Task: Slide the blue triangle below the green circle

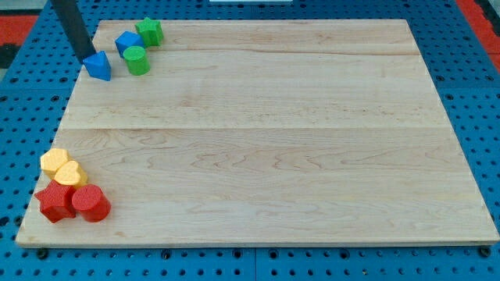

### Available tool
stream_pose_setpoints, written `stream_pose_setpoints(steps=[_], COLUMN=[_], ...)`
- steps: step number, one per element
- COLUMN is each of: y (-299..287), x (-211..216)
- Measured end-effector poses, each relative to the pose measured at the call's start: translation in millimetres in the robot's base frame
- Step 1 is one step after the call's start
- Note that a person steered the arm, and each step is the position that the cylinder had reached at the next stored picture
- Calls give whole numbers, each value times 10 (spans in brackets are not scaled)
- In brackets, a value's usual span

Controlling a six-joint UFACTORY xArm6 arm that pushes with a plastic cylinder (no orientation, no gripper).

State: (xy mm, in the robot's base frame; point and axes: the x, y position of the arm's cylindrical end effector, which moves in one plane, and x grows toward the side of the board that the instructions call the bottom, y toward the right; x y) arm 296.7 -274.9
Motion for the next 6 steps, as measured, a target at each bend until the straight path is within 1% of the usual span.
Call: stream_pose_setpoints(steps=[1,2,3,4,5,6], y=[-129,-31,234,366,216,200], x=[-63,33,217,320,329,469])
